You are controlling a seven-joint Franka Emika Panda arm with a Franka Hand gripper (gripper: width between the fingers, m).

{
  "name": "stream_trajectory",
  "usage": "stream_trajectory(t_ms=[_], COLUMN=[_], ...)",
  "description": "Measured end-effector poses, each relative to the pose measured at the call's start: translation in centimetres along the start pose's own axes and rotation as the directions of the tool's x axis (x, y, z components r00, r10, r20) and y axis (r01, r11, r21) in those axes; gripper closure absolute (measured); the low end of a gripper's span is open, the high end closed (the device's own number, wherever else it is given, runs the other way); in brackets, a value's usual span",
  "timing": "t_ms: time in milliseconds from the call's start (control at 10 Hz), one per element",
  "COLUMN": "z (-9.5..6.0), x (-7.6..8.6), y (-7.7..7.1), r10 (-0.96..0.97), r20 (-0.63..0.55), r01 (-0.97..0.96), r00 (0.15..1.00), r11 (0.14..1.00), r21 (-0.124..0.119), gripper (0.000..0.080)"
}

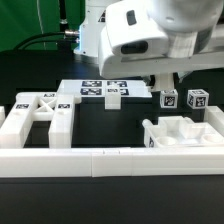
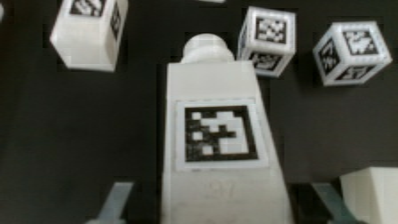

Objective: Assemble chair

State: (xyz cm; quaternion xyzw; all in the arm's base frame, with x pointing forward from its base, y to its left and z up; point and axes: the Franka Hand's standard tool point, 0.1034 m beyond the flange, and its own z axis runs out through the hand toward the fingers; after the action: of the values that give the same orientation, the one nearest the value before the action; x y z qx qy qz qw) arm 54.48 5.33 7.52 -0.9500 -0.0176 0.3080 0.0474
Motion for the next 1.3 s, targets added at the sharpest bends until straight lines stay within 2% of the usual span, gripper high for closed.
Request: stream_trajectory(t_ms=[200, 600, 700, 900, 1100, 1300], z=[-0.6, -5.2, -5.8, -6.1, -6.0, -8.5], x=[0.5, 1.6, 2.0, 2.6, 2.9, 4.1], y=[0.1, -0.9, -1.1, -0.8, -0.8, -2.4], r10=[0.001, -0.008, -0.012, -0.016, -0.021, -0.050], r20=[-0.155, -0.390, -0.459, -0.595, -0.681, -0.806], r01=[-0.003, 0.002, 0.003, -0.001, -0.003, 0.015], r00=[0.988, 0.921, 0.888, 0.804, 0.732, 0.590], r11=[1.000, 1.000, 1.000, 1.000, 0.999, 0.999], r21=[-0.007, -0.016, -0.020, -0.028, -0.033, -0.051], gripper=[0.0512, 0.0512, 0.0512, 0.0512, 0.0512, 0.0512])
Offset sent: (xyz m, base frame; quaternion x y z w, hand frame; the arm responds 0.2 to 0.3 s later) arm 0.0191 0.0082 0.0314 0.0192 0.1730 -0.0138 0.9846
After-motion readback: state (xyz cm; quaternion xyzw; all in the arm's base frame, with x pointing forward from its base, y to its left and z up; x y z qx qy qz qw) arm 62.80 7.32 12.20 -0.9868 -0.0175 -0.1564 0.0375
